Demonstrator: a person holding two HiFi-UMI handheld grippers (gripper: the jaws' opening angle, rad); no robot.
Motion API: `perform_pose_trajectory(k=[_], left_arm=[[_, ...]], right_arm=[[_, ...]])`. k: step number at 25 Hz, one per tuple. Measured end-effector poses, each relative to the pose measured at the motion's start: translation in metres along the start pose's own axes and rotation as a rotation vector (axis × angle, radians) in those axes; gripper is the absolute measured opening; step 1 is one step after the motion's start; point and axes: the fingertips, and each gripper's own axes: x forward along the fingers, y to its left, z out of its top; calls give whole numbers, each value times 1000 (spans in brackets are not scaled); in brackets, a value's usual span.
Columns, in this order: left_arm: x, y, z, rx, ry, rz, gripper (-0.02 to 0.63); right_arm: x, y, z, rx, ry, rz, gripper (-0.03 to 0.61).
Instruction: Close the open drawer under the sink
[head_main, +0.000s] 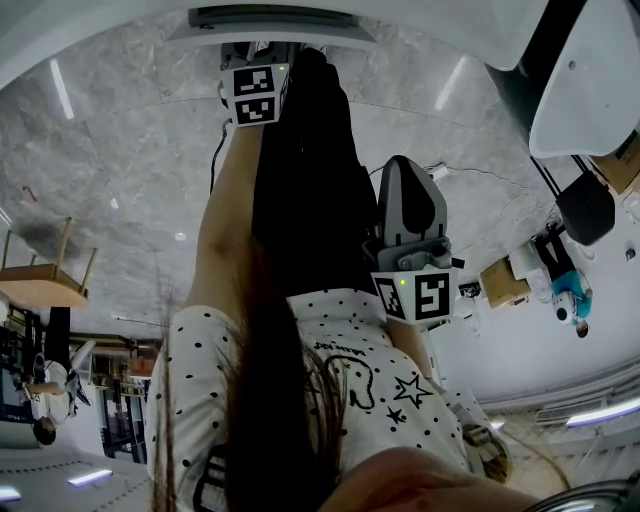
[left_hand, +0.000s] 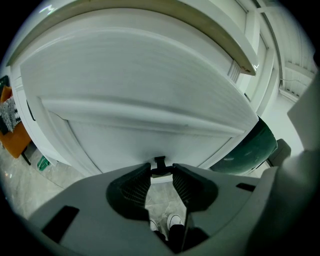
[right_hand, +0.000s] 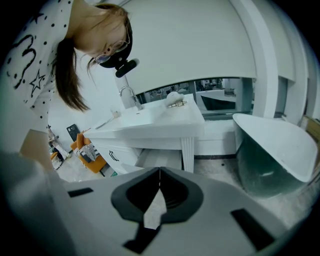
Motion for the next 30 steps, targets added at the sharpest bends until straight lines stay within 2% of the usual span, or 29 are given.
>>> perform_pose_trajectory(k=[18, 30], left_arm=[[22, 8, 36, -2, -53, 2, 140], [34, 7, 47, -18, -72, -7, 140]], right_arm=[[1, -3, -1, -2, 9, -7, 14], [3, -8, -2, 8, 12, -17, 13]])
